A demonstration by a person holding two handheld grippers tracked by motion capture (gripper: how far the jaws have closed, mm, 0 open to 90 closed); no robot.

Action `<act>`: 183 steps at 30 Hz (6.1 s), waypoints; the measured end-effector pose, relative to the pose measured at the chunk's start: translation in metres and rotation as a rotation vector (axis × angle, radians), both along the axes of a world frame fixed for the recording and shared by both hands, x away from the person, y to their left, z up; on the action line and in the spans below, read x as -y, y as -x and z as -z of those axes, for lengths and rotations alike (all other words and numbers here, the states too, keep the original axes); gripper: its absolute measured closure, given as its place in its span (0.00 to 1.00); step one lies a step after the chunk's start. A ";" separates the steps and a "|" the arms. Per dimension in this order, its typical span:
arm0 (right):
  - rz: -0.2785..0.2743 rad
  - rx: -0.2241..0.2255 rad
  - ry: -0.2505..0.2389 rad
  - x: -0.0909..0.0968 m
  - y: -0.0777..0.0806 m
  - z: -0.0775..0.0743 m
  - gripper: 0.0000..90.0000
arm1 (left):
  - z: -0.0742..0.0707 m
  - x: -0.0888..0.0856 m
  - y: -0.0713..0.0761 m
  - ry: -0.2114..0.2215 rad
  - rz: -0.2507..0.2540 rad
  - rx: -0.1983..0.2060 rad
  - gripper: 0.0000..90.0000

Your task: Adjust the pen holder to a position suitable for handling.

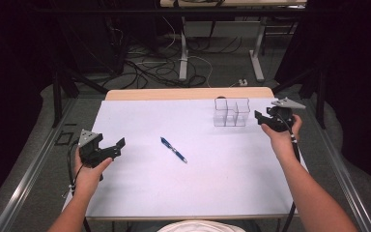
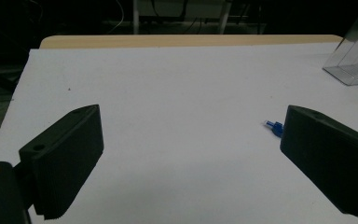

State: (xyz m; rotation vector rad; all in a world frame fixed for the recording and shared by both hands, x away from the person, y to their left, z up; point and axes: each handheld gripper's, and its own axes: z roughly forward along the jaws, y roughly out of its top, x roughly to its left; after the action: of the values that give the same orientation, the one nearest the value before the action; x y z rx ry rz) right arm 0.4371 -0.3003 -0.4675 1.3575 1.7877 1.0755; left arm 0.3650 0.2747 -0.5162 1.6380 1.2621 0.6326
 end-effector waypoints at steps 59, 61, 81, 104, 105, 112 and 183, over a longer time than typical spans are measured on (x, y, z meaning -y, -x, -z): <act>-0.022 -0.159 0.063 -0.016 -0.093 0.032 1.00 | 0.003 -0.003 0.003 -0.002 -0.022 -0.018 0.17; -0.038 -0.160 0.061 -0.020 -0.093 0.033 1.00 | 0.004 -0.002 0.003 -0.002 -0.023 -0.020 0.17; -0.152 -0.190 0.028 -0.067 -0.086 0.042 1.00 | 0.003 -0.001 0.003 -0.010 -0.018 -0.018 0.17; -0.246 -0.152 -0.017 -0.126 -0.082 0.048 1.00 | 0.003 -0.001 0.003 -0.011 -0.016 -0.018 0.17; -0.252 -0.147 -0.014 -0.128 -0.082 0.048 1.00 | 0.003 -0.001 0.004 -0.011 -0.015 -0.019 0.17; -0.263 -0.136 -0.023 -0.141 -0.083 0.051 1.00 | 0.003 0.000 0.004 -0.010 -0.012 -0.021 0.17; -0.330 -0.110 0.042 -0.170 -0.010 0.020 0.13 | 0.007 0.007 0.005 -0.023 0.010 -0.042 0.17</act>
State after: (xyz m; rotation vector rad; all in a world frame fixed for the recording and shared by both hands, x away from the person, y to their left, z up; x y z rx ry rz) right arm 0.4471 -0.1305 -0.4875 1.1405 2.1577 1.1415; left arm 0.3602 0.2679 -0.5227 1.6825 1.2803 0.6117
